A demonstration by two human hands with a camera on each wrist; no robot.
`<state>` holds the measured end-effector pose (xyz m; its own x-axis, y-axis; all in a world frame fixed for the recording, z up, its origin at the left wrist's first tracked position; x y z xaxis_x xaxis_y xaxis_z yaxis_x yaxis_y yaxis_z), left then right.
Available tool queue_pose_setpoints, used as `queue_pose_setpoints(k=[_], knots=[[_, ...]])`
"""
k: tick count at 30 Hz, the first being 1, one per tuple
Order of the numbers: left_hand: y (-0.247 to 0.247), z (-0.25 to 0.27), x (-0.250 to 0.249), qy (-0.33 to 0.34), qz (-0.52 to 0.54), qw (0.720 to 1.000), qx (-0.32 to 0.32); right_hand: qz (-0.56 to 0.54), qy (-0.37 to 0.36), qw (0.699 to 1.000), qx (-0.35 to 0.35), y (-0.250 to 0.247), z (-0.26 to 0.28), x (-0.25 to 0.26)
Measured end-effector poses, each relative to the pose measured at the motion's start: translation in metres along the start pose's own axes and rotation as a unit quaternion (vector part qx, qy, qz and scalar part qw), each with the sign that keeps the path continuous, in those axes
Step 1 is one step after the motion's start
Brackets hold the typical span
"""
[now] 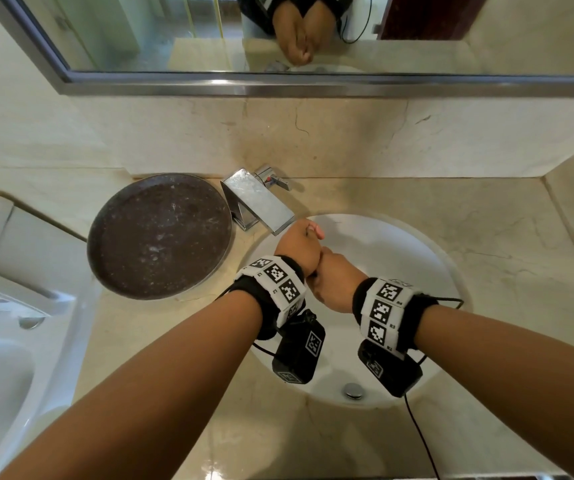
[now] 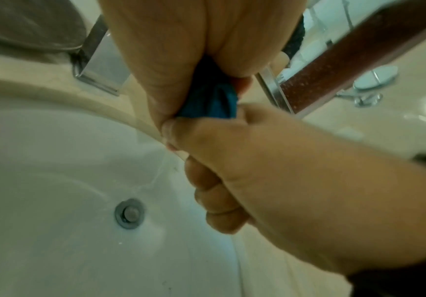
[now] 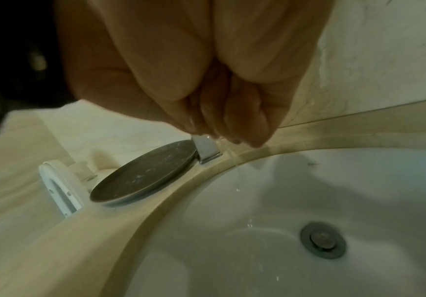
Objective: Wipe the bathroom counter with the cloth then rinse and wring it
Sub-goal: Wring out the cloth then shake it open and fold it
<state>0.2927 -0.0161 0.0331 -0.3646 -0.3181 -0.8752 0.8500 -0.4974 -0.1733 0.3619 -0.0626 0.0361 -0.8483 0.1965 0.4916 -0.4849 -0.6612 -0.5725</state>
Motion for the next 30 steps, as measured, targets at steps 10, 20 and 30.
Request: queue_pose_setpoints(k=[10,20,30], knots=[[-0.002,0.018,0.002,0.069,0.216,0.967,0.119,-0.222,-0.056,0.962,0.150,-0.022,0.014,-0.011],[-0.014,0.020,0.006,0.071,0.236,0.959,0.138,-0.473,-0.058,0.844,0.245,-0.034,0.021,-0.015],[-0.004,0.020,0.005,0.099,0.185,0.969,0.129,-0.376,-0.032,0.915,0.142,-0.020,0.010,-0.003]])
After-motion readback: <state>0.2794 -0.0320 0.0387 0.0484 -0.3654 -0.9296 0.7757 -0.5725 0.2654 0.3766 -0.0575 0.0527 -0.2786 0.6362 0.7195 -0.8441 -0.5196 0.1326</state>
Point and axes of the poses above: each hand's wrist, its own z-axis away from the middle knuckle, its own y-axis out of the palm, x = y × z, the point moved 3 cm from there along -z, towards the middle knuckle, and after that the axes turned 14 degrees about x, right-handed, at the moved point
